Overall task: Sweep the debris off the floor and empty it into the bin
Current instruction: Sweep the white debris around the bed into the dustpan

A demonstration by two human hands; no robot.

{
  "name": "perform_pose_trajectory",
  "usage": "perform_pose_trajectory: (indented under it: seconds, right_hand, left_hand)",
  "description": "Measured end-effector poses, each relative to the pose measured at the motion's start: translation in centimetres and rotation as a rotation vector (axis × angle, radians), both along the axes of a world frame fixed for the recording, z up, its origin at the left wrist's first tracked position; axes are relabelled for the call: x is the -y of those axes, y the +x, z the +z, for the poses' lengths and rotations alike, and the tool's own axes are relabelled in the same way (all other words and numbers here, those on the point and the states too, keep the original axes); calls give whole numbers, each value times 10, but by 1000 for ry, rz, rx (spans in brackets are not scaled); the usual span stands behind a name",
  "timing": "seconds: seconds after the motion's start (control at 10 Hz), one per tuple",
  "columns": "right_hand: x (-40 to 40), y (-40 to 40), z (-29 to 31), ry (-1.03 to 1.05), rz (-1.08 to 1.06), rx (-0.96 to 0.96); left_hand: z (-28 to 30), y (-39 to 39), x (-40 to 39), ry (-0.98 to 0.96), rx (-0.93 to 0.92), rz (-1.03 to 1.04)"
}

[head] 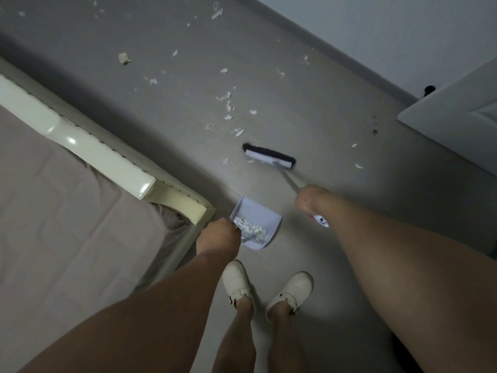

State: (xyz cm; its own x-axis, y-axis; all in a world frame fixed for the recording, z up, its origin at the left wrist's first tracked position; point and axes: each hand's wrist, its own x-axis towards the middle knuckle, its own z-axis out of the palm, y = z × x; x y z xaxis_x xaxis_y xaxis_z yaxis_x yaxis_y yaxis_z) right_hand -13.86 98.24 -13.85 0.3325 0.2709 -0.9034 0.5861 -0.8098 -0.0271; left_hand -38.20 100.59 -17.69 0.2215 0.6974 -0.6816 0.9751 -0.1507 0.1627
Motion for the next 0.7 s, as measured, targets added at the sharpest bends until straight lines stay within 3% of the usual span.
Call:
perform_pose_trajectory:
  seconds: [0.2,0.4,0.5,0.7]
  right_hand:
    - [47,0,10,-117,210,-15]
    - [78,21,77,-87,74,15]
    - [87,16,58,-9,64,80]
    - [70,-42,18,9,202,-76]
  left_hand:
    - [19,-1,20,-75,12,18]
    - [26,-14,26,-60,58,7]
    - [26,-16,32,-55,77,-25]
    - [23,-21,37,-44,98,-25]
